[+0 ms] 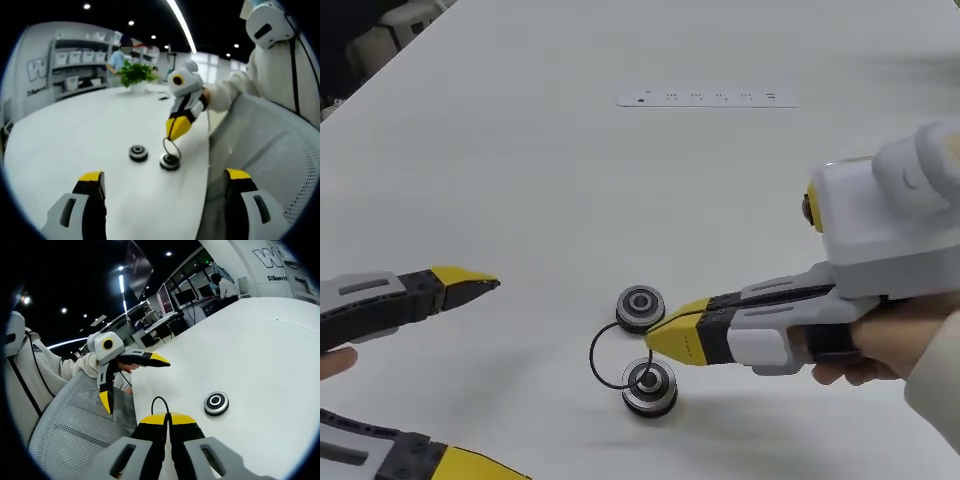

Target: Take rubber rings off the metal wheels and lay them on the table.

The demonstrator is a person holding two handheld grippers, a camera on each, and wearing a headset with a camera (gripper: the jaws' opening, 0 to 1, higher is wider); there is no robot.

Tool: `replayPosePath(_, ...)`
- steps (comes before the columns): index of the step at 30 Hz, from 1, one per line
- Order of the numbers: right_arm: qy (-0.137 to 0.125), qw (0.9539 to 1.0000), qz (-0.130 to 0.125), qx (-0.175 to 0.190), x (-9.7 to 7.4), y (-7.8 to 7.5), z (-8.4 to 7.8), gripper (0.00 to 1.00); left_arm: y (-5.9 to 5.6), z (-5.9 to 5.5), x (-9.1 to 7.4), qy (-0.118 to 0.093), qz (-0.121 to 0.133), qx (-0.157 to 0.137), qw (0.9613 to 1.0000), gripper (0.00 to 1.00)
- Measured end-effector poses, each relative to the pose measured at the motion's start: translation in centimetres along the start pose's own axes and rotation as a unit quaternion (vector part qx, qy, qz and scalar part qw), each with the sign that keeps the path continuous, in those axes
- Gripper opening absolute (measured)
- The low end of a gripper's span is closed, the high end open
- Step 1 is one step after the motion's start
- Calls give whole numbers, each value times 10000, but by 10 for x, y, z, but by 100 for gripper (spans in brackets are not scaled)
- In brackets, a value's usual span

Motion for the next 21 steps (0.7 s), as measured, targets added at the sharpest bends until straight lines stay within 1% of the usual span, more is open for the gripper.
replayPosePath(12, 299, 9994, 123, -104, 15, 3, 1, 0, -1, -2, 1, 37, -37, -35, 10000, 100)
replayPosePath(21, 508, 9986, 137, -74, 27, -1, 0, 0, -2, -3, 2, 54, -65, -60, 9999, 100)
Point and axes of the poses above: the centre of the closed fingertips' face, and the gripper's own axes: x roughly forward along the fingers, y roughly to its left, z roughly out of its top, the point moved 6 cm from there along -x, roughly backward along the fingers, and after that the axes turned 4 degrees about y, right-handed, at the moved point
